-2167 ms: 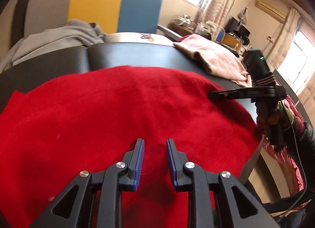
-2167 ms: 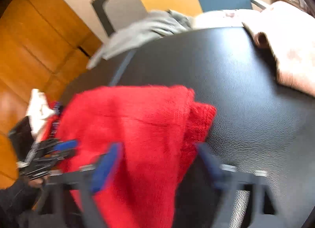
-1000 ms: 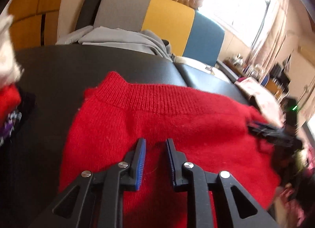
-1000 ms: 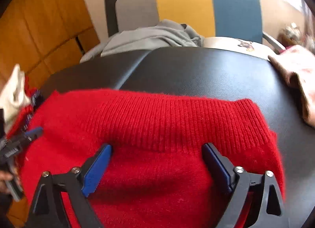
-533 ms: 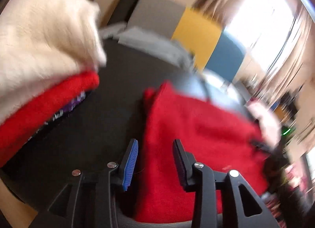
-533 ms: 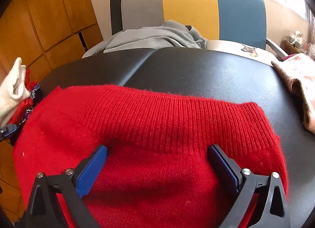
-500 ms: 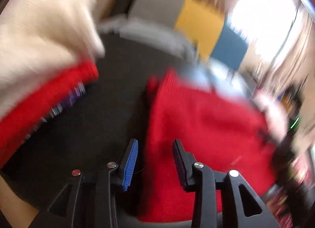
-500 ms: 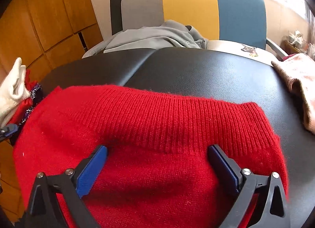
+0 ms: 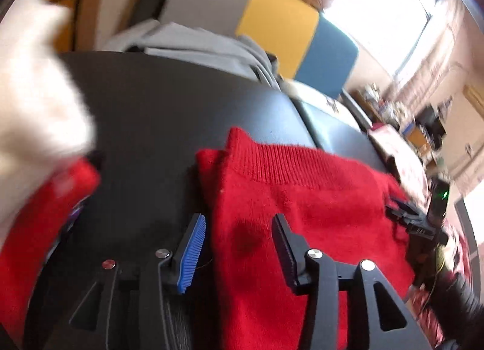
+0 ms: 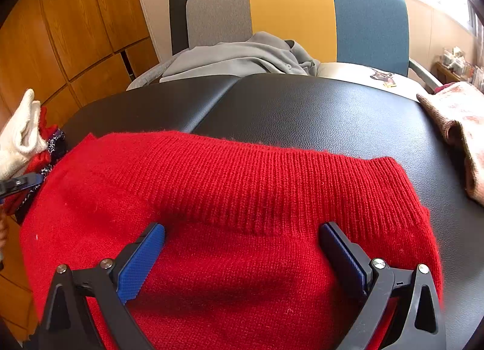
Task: Fold clothes
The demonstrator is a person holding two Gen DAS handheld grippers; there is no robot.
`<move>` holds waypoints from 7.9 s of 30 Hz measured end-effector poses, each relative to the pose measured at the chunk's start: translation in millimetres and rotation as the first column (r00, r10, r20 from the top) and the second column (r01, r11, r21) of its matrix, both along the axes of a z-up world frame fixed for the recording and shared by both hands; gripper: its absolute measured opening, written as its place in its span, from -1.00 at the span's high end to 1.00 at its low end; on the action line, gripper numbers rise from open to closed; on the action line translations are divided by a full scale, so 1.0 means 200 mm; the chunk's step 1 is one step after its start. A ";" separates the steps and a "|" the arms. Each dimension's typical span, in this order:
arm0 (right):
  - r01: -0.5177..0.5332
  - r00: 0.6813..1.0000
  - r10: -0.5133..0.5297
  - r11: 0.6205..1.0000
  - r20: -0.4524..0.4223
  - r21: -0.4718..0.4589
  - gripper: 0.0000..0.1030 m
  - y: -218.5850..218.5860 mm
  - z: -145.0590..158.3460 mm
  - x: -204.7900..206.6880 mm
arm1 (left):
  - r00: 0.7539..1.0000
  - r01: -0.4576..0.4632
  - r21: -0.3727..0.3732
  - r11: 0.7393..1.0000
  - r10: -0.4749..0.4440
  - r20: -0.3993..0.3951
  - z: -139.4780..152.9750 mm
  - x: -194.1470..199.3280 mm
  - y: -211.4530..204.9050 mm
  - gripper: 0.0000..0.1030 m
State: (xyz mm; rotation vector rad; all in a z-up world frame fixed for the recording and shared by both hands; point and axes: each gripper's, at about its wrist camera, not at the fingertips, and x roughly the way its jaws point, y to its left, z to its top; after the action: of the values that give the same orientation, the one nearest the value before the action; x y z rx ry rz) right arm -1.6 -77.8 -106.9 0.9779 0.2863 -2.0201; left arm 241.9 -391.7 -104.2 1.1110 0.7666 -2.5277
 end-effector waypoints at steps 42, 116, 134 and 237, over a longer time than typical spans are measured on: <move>-0.458 0.860 0.416 0.884 0.295 0.089 -1.00 0.23 0.12 -0.03 | 0.978 0.046 0.299 0.953 0.018 -0.207 0.36 0.03 -0.16 0.67; -0.300 0.832 0.319 0.947 0.455 -0.116 0.27 0.80 0.13 0.40 | 0.965 0.239 0.242 0.940 -0.202 -0.168 0.10 -0.38 0.81 0.68; 0.051 0.845 0.127 0.948 0.519 -0.315 -0.28 0.34 0.13 -0.01 | 0.965 0.216 0.311 0.925 -0.154 -0.213 0.05 -0.25 0.74 0.66; 0.120 0.939 -0.097 0.991 0.329 -0.051 0.87 0.96 0.12 0.38 | 0.854 0.506 -0.247 0.826 -0.520 0.010 0.11 -1.17 1.46 0.50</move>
State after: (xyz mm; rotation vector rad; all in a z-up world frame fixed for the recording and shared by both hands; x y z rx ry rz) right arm 75.3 114.4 -83.4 1.2857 -0.0189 -1.9120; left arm 8.0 -99.9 -82.2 1.2980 0.1565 -2.9974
